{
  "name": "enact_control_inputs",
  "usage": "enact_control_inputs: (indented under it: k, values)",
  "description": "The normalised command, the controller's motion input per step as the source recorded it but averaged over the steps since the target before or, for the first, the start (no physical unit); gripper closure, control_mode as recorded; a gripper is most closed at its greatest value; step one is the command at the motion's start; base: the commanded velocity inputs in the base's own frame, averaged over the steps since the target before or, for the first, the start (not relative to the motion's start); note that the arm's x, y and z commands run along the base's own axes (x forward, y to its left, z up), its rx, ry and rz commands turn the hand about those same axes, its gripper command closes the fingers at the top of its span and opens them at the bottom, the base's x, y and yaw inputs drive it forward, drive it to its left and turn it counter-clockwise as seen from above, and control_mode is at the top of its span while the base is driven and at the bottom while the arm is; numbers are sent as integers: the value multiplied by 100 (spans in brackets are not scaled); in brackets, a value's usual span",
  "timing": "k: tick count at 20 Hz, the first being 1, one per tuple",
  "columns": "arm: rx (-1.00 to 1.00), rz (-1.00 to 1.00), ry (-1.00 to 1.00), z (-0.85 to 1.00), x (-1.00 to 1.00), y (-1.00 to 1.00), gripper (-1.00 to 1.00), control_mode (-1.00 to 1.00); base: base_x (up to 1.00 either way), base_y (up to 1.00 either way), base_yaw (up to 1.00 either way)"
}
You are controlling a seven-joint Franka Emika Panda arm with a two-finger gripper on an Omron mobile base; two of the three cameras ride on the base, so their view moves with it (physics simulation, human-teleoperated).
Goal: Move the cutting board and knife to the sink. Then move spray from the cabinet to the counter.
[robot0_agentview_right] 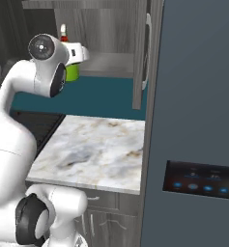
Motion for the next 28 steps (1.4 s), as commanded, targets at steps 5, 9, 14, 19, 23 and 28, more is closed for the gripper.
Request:
enact_control_inputs:
  k: [5,9,14,19,23,28]
  values:
    - [-14,-4,-4,-53,-100,-16,100,-100,0,0,0]
    - [-4,-3,-11,-50,-100,-27,100,-100,0,0,0]
    - [0,-2,-6,-36,-91,-36,100,-100,0,0,0]
    - [2,0,-2,-51,-35,-27,100,-100,0,0,0]
    - [0,-1,1,-75,0,-9,100,-100,0,0,0]
    - [0,-1,1,-82,3,-2,100,-100,0,0,0]
